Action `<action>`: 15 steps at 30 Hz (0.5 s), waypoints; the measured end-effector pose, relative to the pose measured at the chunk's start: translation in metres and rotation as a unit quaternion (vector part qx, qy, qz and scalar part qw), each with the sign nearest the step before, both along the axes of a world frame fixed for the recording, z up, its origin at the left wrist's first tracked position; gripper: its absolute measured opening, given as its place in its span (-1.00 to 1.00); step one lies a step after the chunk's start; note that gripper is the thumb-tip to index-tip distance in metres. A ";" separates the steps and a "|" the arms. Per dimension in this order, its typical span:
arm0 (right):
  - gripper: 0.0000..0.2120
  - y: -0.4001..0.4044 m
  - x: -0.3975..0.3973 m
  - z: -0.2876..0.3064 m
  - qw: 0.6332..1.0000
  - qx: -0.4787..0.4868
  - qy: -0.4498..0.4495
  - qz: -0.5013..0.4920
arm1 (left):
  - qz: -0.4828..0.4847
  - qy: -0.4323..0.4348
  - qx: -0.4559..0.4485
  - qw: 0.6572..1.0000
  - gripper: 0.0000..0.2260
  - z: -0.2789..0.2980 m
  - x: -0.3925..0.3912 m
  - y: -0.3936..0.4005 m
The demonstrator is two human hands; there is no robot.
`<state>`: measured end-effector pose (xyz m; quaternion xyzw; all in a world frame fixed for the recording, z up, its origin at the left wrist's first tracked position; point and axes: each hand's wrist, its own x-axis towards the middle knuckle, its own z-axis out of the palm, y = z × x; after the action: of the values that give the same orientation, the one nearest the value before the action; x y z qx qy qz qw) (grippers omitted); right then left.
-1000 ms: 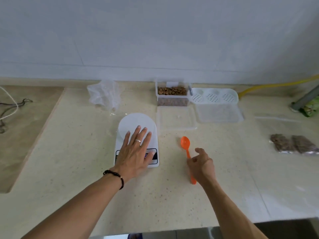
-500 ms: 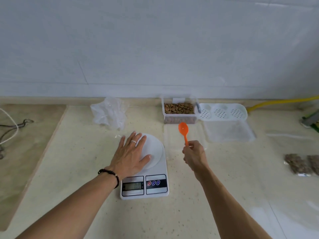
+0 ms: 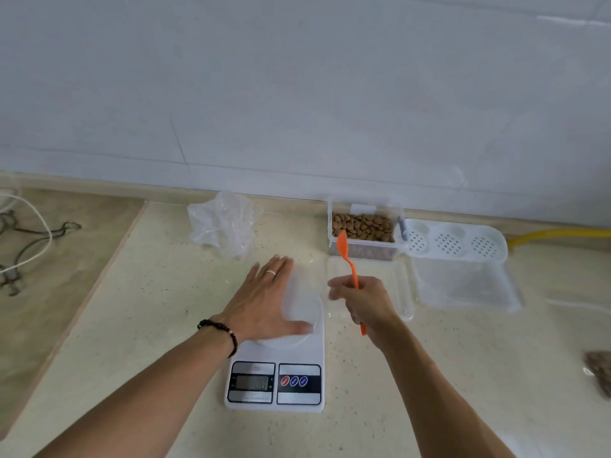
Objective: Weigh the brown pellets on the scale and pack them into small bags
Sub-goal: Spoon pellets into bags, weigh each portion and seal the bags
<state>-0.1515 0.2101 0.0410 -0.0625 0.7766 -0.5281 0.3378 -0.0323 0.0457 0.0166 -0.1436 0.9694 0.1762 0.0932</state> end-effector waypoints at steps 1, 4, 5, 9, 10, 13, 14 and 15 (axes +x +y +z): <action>-0.85 -0.001 -0.004 0.005 1.000 -0.010 0.000 0.017 | 0.005 0.003 0.009 1.000 0.21 0.005 -0.006 0.005; -0.86 -0.003 -0.016 0.020 0.998 -0.044 -0.026 0.043 | 0.015 0.022 0.028 0.999 0.30 0.021 -0.023 0.021; -0.87 -0.004 -0.020 0.025 0.997 -0.053 -0.031 0.050 | 0.023 0.031 0.031 0.999 0.29 0.026 -0.029 0.025; -0.85 -0.008 -0.039 0.033 0.994 -0.020 0.055 0.097 | 0.079 0.098 0.052 0.991 0.14 0.043 -0.042 0.035; -0.84 -0.008 -0.042 0.034 0.992 -0.017 0.069 0.102 | 0.087 0.110 0.056 0.989 0.09 0.045 -0.044 0.035; -0.84 -0.009 -0.050 0.034 0.991 -0.038 0.054 0.116 | 0.103 0.143 0.060 0.982 -0.02 0.050 -0.050 0.034; -0.85 -0.010 -0.051 0.035 0.990 -0.051 0.037 0.126 | 0.103 0.148 0.062 0.982 -0.04 0.052 -0.052 0.033; -0.86 -0.011 -0.054 0.035 0.989 -0.063 0.021 0.135 | 0.098 0.147 0.061 0.982 -0.03 0.053 -0.053 0.031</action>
<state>-0.2050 0.1992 0.0759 -0.1990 0.7331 -0.5240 0.3852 -0.0857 0.0767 0.0699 -0.2043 0.9412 0.2626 -0.0590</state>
